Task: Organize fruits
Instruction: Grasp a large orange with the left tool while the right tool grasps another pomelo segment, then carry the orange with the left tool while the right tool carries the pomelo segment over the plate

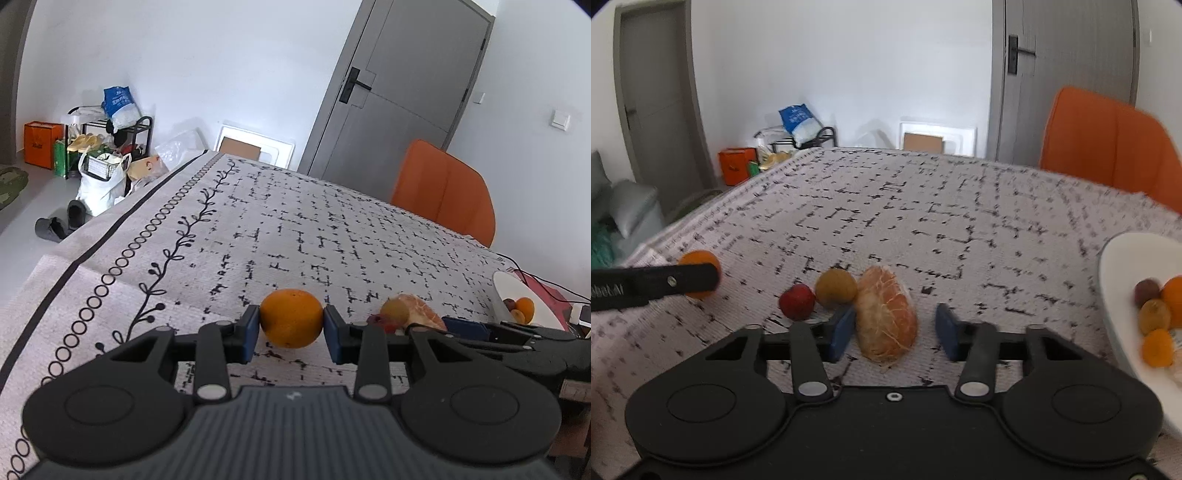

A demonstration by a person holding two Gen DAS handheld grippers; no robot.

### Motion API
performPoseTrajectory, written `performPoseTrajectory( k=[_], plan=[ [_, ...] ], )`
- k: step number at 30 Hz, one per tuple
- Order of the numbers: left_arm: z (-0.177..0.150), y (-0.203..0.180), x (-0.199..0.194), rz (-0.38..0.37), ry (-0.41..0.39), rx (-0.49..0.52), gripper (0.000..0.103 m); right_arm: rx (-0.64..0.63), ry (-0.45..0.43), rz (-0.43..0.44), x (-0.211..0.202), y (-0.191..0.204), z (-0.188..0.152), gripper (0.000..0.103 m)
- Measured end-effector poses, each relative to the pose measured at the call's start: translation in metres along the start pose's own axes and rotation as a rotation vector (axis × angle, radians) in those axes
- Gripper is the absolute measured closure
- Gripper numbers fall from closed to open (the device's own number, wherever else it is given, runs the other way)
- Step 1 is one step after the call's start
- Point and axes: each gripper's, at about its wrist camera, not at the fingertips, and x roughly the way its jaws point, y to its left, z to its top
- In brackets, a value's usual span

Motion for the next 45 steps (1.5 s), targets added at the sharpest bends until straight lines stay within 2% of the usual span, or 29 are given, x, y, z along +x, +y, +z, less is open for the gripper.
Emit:
performPoseTrajectory(
  k=[2, 12, 24, 45],
  plan=[
    [-0.001, -0.002, 0.002, 0.003, 0.009, 0.003, 0.067, 0.007, 0.004, 0.007, -0.004, -0.001, 0.001, 0.072],
    [-0.003, -0.031, 0.001, -0.032, 0.013, 0.056, 0.067, 0.096, -0.049, -0.005, -0.033, -0.028, -0.007, 0.073],
    [-0.007, -0.078, 0.002, -0.098, 0.018, 0.121, 0.067, 0.184, -0.132, -0.064, -0.076, -0.067, -0.013, 0.073],
    [-0.006, -0.152, 0.008, -0.200, 0.008, 0.244, 0.067, 0.314, -0.202, -0.181, -0.119, -0.132, -0.040, 0.073]
  ],
)
